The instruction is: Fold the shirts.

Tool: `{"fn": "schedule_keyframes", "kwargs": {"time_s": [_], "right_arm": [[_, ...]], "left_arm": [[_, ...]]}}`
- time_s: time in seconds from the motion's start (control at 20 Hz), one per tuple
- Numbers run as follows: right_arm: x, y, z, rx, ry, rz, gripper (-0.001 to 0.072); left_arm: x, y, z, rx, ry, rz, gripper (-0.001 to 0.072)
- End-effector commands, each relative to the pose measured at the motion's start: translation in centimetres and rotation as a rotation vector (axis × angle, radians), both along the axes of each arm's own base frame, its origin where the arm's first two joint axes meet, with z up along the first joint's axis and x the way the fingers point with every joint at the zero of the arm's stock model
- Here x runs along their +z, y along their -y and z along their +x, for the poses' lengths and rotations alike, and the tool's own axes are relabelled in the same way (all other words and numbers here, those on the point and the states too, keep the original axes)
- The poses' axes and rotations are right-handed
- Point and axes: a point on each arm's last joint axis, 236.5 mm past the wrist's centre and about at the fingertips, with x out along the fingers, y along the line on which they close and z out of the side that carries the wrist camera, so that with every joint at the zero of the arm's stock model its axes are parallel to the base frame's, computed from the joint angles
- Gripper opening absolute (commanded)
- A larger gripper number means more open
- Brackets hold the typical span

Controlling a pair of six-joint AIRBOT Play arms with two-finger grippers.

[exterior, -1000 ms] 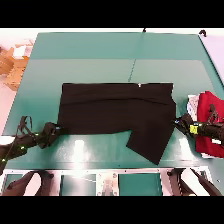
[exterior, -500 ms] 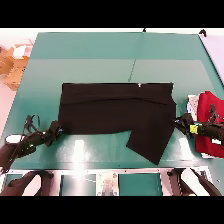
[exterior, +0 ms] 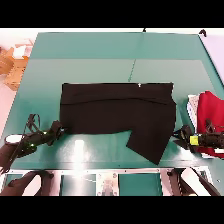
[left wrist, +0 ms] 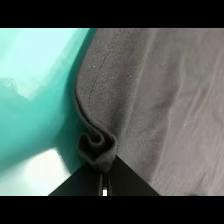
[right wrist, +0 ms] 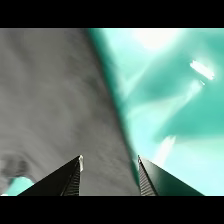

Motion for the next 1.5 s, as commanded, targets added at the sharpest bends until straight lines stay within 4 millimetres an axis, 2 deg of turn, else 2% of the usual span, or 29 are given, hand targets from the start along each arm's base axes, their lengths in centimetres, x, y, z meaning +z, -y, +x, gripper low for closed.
{"fn": "schedule_keyframes", "kwargs": {"time_s": [0.0,0.1,0.25,0.4,0.45,0.5,0.55,0.6,0.65,0.8,0.9,1.05,1.2,1.3,1.45], "right_arm": [[-1.8,-0.9,-1.1,-0.045,-0.042,0.019,0.0418],[-1.6,-2.0,-0.1,-0.023,-0.003,0.060,0.0403],[-2.6,-3.0,-0.5,0.017,-0.044,0.087,0.0397],[-2.6,-4.2,-0.3,0.065,-0.033,0.112,0.0397],[-2.6,-4.5,-0.4,0.078,-0.034,0.114,0.0382],[-2.5,-4.7,-0.4,0.098,-0.028,0.113,0.0332],[-2.5,-4.9,-0.4,0.104,-0.026,0.117,0.0327],[-2.3,-5.0,-0.3,0.108,-0.019,0.125,0.0192],[-2.0,-5.0,-0.2,0.123,-0.009,0.127,0.0019],[0.3,-4.0,1.2,0.175,0.025,0.116,0.0015],[1.8,-2.5,1.7,0.184,0.011,0.064,0.0014],[2.5,-0.6,-0.3,0.204,-0.073,-0.038,0.0014],[2.8,0.7,-2.4,0.211,-0.142,-0.142,0.0014],[2.9,1.2,-3.3,0.233,-0.174,-0.190,0.0014],[2.9,1.0,-3.4,0.245,-0.183,-0.198,0.0014]], "left_arm": [[0.1,0.2,0.0,-0.005,0.002,-0.009,0.0035],[0.1,0.2,0.0,-0.007,0.002,-0.009,0.0035],[0.3,0.7,-0.3,-0.023,-0.004,-0.025,0.0035],[0.4,1.2,-0.6,-0.040,-0.011,-0.042,0.0035],[0.4,1.3,-0.8,-0.045,-0.013,-0.048,0.0035],[0.5,1.5,-0.9,-0.050,-0.015,-0.053,0.0035],[0.5,1.7,-1.0,-0.057,-0.018,-0.060,0.0036],[0.6,2.0,-1.2,-0.069,-0.022,-0.071,0.0035],[0.9,2.5,-1.6,-0.093,-0.028,-0.089,0.0027],[2.7,3.5,-1.7,-0.179,-0.022,-0.115,0.0025],[2.7,3.0,-2.9,-0.236,-0.109,-0.071,0.0025],[2.8,2.6,-5.3,-0.323,-0.214,-0.032,0.0025],[3.0,3.0,-7.5,-0.377,-0.279,-0.046,0.0026],[4.0,1.9,-8.0,-0.346,-0.256,0.030,0.0026],[5.1,-1.8,-10.5,-0.234,-0.267,0.235,0.0026]]}}
